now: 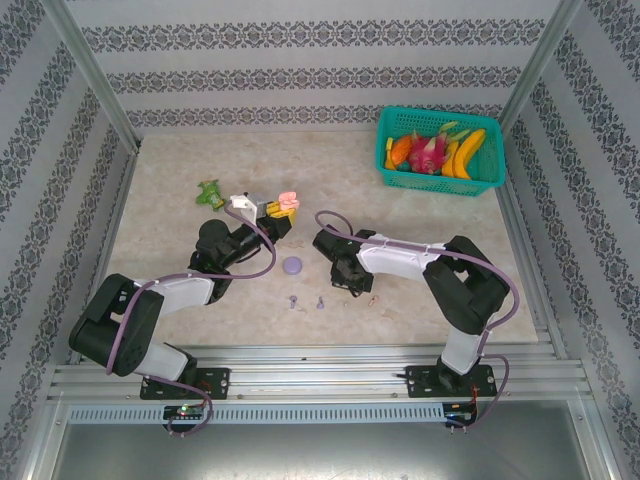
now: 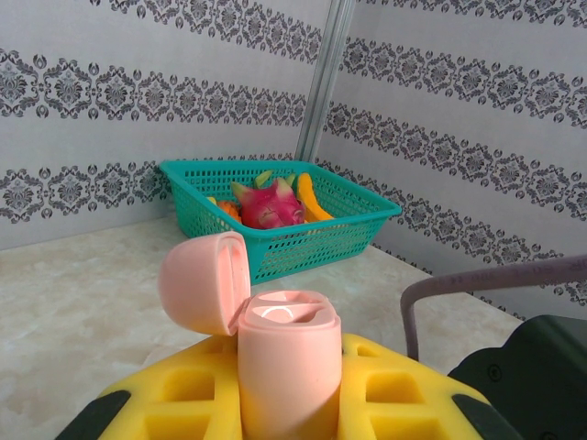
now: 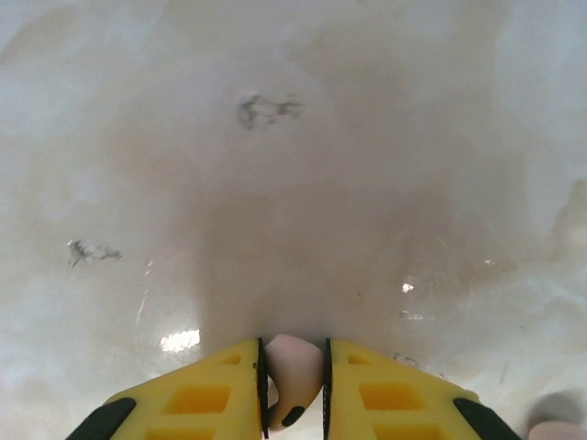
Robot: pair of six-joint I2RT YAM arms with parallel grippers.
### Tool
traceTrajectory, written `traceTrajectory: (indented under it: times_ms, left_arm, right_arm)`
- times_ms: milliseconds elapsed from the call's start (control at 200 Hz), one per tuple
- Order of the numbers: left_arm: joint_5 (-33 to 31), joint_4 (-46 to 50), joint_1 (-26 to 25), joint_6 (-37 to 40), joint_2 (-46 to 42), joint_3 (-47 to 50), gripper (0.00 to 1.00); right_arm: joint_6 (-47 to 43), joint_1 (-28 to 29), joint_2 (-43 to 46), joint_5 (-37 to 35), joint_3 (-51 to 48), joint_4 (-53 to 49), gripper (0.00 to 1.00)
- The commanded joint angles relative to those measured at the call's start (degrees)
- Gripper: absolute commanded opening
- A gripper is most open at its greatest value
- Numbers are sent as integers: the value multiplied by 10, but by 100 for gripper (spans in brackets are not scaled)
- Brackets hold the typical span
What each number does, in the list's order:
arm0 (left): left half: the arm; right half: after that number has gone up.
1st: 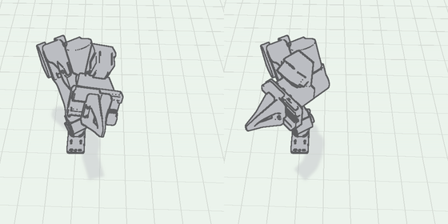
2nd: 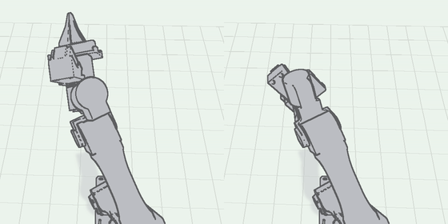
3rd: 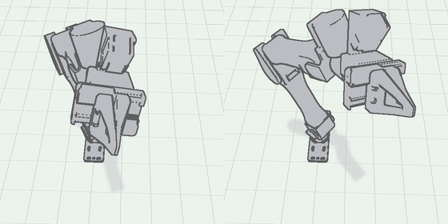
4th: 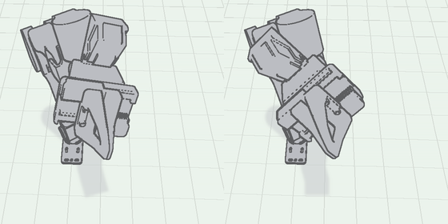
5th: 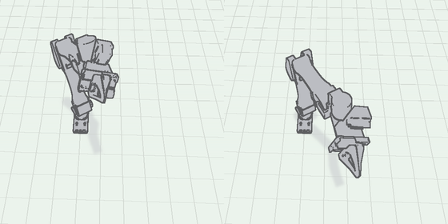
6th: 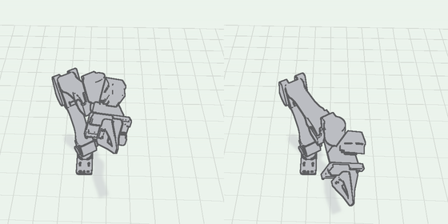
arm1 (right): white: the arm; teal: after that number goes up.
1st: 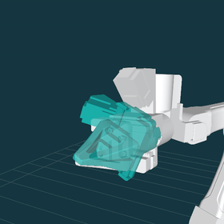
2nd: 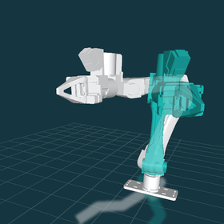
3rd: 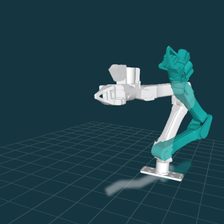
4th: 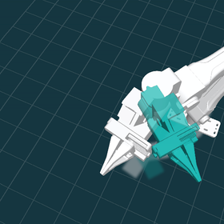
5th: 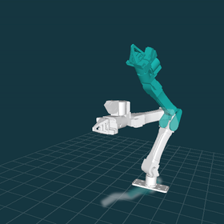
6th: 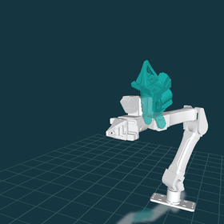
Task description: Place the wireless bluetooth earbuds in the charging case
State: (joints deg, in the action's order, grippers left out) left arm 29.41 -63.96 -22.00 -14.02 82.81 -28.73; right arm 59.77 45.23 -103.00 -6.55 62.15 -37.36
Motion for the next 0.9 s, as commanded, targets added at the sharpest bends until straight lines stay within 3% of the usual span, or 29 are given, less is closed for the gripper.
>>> traceTrajectory:
  times_ms: [0, 95, 230, 894]
  left_arm:
    - [8, -41, 7, -8, -3, -8, 0]
    - [8, -42, 7, -10, -4, -9, 0]
    - [7, -42, 7, -12, -5, -8, 0]
    - [4, -22, 7, -10, -24, -8, 0]
  right_arm:
    - [-134, 6, -25, 30, 35, 20, 20]
    - [-226, 7, -33, 30, 58, -9, 19]
    - [-289, 6, -34, 18, 73, -47, 18]
    - [-341, 17, -41, 1, 64, -100, 20]
